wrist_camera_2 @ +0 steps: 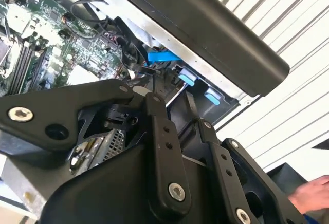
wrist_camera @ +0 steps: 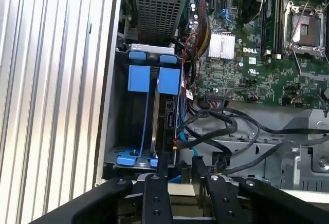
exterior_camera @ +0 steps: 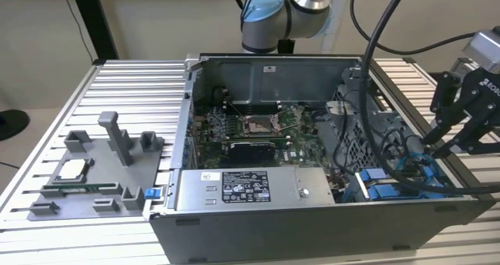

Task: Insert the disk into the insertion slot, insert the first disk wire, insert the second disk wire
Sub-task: 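Insert the second disk wire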

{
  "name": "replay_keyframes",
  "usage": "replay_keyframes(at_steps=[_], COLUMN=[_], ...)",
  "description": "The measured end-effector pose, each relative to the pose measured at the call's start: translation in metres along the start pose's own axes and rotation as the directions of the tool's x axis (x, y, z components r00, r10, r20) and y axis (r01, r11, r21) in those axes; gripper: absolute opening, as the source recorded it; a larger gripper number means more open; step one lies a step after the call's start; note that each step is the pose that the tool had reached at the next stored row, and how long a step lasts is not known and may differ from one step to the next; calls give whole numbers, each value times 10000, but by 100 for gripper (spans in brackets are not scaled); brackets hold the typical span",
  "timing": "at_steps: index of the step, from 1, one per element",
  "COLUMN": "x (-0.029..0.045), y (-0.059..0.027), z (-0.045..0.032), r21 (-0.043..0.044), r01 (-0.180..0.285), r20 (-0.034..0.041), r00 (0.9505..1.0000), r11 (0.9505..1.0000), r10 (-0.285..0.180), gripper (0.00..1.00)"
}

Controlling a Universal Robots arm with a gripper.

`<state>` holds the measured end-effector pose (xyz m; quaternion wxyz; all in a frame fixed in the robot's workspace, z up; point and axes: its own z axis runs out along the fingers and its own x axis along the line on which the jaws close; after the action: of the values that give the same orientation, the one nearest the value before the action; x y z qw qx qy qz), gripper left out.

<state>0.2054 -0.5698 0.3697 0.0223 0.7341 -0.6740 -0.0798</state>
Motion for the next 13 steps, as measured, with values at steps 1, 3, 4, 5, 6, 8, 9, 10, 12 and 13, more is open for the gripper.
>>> replay_keyframes(at_steps=[1,3,4,5,6,8,9,10,12,13], x=[1,3,4,5,6,8,8,8,9,9], y=[-6,-20,-32,-46,-61,-89,-90,-90,-90,-91], z=[3,5,6,6,4,2,2,1,2,4], r21=[-10,-29,-35,-38,-39,-37,-36,-36,-36,-37], r01=[114,325,397,450,479,519,522,521,523,524], r20=[-15,-44,-48,-40,-21,43,57,57,57,58], r00=[9999,9995,9992,9990,9988,9986,9986,9986,9986,9986], r11=[9999,9995,9992,9990,9988,9986,9986,9986,9986,9986], r10=[-114,-325,-398,-450,-479,-519,-522,-521,-523,-524], gripper=[100,100,100,100,100,100,100,100,100,100])
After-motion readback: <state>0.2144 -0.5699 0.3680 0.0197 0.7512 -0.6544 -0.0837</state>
